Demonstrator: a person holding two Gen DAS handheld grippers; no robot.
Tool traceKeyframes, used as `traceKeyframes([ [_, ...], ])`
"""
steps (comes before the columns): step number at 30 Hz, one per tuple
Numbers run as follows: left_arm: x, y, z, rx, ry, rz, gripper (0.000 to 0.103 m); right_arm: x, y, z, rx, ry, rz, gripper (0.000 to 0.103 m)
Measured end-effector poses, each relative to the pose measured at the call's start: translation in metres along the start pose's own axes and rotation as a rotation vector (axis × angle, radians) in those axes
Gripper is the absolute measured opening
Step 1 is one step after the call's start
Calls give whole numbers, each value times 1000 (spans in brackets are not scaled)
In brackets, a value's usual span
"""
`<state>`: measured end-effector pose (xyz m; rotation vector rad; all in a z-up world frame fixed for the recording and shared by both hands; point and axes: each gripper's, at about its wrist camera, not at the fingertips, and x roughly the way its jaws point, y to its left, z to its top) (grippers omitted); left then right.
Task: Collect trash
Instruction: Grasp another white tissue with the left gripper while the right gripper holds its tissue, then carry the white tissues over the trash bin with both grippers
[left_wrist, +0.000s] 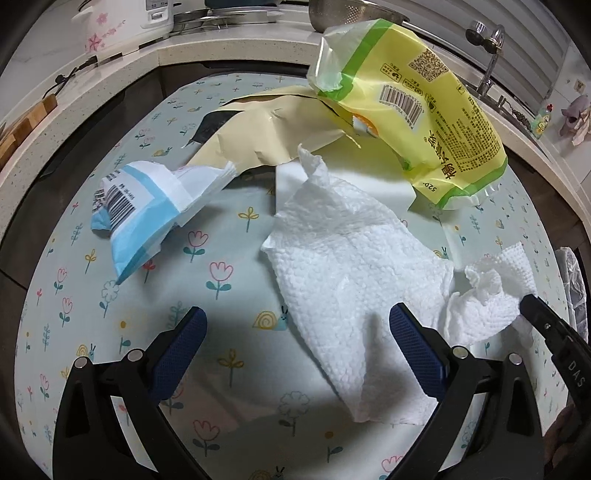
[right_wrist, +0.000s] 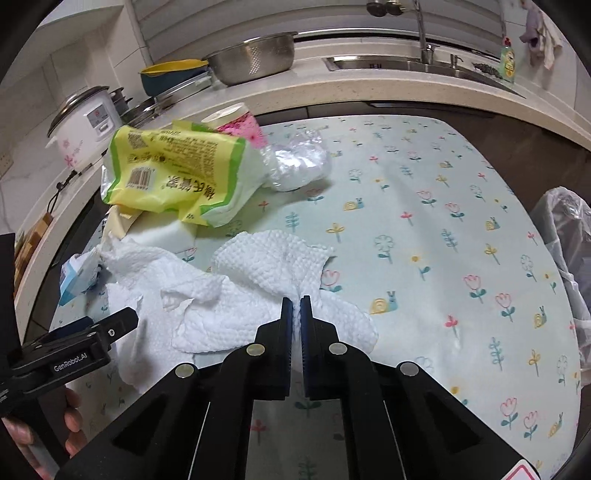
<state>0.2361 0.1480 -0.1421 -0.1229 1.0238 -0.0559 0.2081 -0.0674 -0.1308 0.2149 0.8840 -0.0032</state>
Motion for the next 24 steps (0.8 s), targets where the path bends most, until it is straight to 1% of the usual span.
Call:
traceKeyframes([
  [1,2,-3,1,2,1,-4,93,-1,-4,0,6,-1,-7,4],
  [2,3,-6,1,5,2,-5,90,-1,-8,0,10,-1,-12,4],
  [3,5,-10,2,11,5,-10,84,-1,-10,-1,13,-1,-14,4],
  [4,6,-14,2,22,2,-6,82,-2,-12,-1,15,-1,-16,4],
  [5,7,-17,3,31,-3,2,76,-2,-14,-1,15,-2,-17,4],
  [6,7,-20,3,42,-9,6,67,-3,-16,-1,16,-2,-17,4],
  [7,7,-22,3,51,-14,11,62,-3,-16,-1,17,-3,-16,4],
  [8,7,-24,4,55,-17,16,51,-4,-17,-1,18,-4,-16,4],
  [9,6,-25,4,58,-19,15,43,-5,-17,-1,20,-5,-15,4],
  [10,5,-26,5,58,-19,10,23,-6,-19,0,23,-7,-14,4],
  [11,5,-27,6,56,-11,-8,7,-7,-20,1,26,-11,-14,4],
  [13,2,-29,7,51,-1,-30,5,-11,-23,3,29,-19,-12,4],
  [17,-14,-42,7,78,-27,-54,4,-25,-32,7,39,-47,-14,4],
  [24,-50,-81,12,133,-79,-125,3,-59,-57,15,61,-110,-31,4],
])
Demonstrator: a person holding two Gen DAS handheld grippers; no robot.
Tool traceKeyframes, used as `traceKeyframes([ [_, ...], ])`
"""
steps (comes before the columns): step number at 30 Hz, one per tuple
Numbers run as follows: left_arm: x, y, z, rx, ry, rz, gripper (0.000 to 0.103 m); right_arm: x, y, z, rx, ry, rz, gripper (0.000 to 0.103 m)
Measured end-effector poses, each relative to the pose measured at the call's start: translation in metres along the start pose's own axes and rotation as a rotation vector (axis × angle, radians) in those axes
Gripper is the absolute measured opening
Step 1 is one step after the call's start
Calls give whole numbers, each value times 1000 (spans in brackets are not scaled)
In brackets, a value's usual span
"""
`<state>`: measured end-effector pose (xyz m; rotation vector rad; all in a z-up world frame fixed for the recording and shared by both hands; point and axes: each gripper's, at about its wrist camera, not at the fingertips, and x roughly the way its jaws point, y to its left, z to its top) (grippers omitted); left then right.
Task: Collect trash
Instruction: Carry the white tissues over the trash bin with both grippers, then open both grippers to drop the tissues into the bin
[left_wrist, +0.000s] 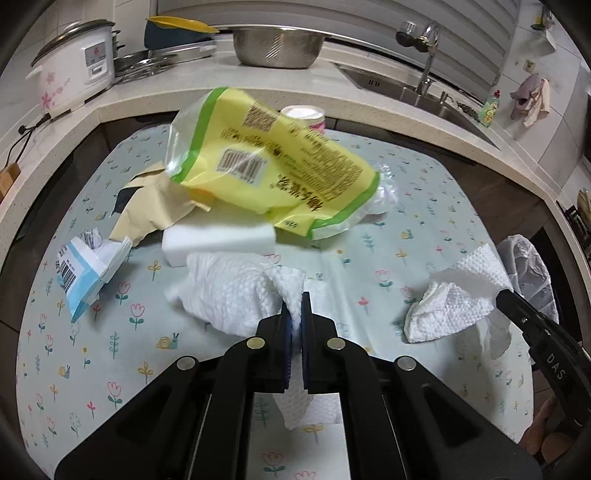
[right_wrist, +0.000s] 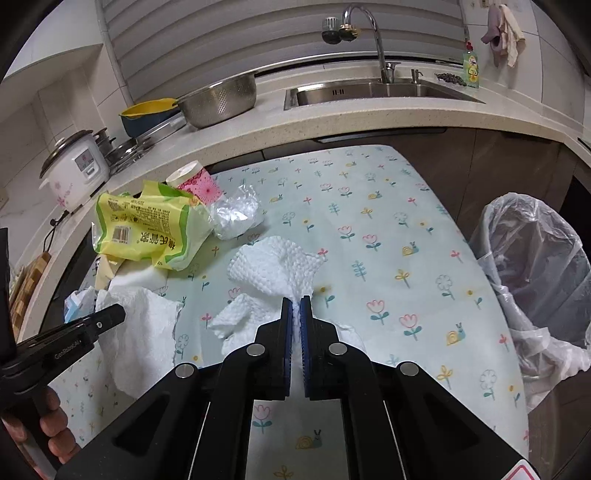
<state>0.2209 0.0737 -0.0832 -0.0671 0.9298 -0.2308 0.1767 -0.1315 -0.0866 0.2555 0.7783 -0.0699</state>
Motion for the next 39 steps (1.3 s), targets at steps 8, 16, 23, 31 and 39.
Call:
traceKeyframes([
  [8,-19,-48,3,53,-25,-60,3,-33,-39,8,34,-51,-32,4],
  [16,-34,-95,13,134,-40,-145,3,-57,-73,14,70,-95,-64,4],
  [23,-51,-143,33,201,-84,-203,3,-75,-101,23,105,-133,-85,4],
  [31,-42,-204,45,257,-74,-287,3,-98,-151,30,141,-178,-166,4],
  [39,-26,-272,48,319,-54,-370,3,-109,-207,27,200,-188,-241,4],
])
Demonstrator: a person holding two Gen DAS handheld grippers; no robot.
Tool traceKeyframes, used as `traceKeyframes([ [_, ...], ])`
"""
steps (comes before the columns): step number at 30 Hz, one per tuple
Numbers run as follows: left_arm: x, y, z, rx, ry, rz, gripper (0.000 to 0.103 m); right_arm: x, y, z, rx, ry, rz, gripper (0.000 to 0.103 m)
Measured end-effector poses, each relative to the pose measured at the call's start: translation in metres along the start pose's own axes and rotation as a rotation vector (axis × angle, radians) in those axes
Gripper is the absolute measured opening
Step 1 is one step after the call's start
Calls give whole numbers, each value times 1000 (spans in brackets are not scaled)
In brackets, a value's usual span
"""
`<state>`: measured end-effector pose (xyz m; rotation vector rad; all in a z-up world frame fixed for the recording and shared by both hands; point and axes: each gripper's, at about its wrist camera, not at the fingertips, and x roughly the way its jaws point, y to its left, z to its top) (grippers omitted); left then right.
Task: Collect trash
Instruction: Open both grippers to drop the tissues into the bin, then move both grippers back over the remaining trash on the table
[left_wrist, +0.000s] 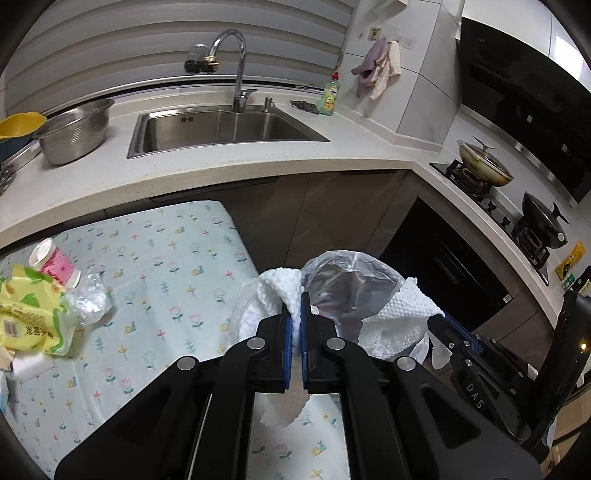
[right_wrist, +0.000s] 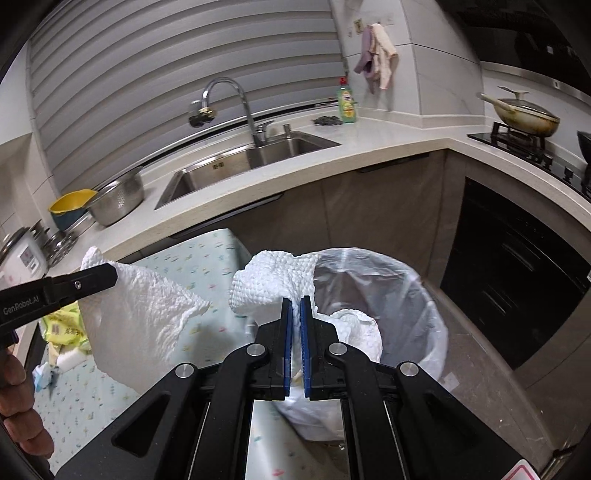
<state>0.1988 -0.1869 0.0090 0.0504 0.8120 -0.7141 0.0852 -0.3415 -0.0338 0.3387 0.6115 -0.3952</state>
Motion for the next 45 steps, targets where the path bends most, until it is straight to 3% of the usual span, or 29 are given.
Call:
traceKeyframes([
  [12,44,-60,15,69,30,-53,3,8,-53,0,52,8,-63,4],
  [22,82,-78,10,87,81,-48,5,34,-60,1,53,48,-70,6],
  [23,84,-78,9,89,77,-34,11,35,-58,0,52,45,-74,8],
  [26,84,-75,8,82,51,25,59,34,-55,1,50,23,-86,38],
  [27,80,-73,7,75,26,39,60,32,-54,2,50,11,-87,45],
  [45,34,-32,8,25,-38,127,61,9,-18,8,21,-31,-53,60],
])
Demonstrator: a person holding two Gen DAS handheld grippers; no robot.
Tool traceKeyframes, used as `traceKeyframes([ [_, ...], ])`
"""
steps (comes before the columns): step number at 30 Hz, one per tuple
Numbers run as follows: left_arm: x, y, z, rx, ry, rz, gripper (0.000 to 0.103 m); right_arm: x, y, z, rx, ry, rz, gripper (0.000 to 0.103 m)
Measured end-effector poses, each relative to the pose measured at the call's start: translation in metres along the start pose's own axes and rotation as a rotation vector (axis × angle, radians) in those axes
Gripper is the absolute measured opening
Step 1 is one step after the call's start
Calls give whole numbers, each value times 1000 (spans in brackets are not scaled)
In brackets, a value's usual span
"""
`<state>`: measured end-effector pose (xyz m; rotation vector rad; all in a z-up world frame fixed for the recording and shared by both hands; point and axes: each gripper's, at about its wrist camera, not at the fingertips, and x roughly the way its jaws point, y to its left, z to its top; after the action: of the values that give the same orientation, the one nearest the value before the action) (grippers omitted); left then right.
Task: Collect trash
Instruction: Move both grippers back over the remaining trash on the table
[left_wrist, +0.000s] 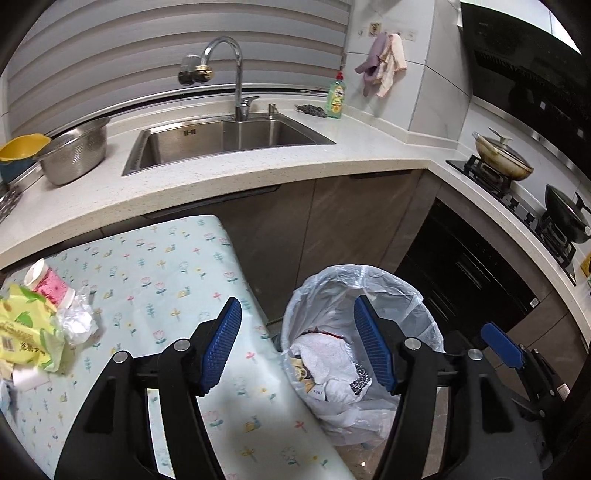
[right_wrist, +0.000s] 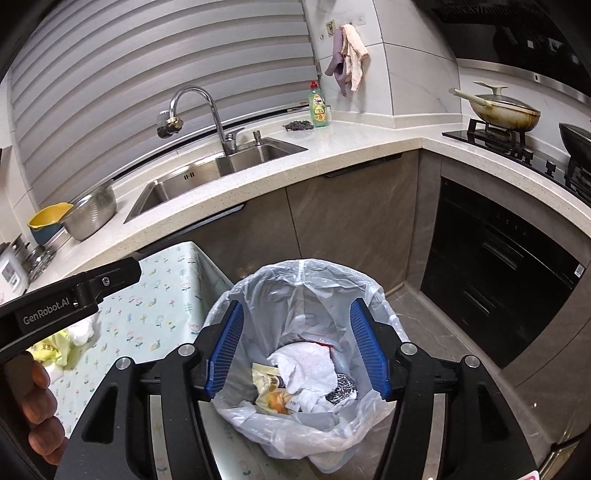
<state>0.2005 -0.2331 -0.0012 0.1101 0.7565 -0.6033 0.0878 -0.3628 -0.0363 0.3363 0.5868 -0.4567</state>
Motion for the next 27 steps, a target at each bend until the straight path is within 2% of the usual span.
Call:
traceKeyframes([
  [6,-30,33,-7,-42,-30,53,72,-13,27,-1,-31,-14,38,65],
  [17,-82,113,-28,-161,-57,168,73,-32,105,-10,-119,-20,134,66],
  [23,-112,167,-45,-227,-77,245,78,-41,149,-18,-171,-15,181,66],
  [27,-131,203,-57,-279,-88,309,86,-43,180,-26,-205,-5,215,66],
])
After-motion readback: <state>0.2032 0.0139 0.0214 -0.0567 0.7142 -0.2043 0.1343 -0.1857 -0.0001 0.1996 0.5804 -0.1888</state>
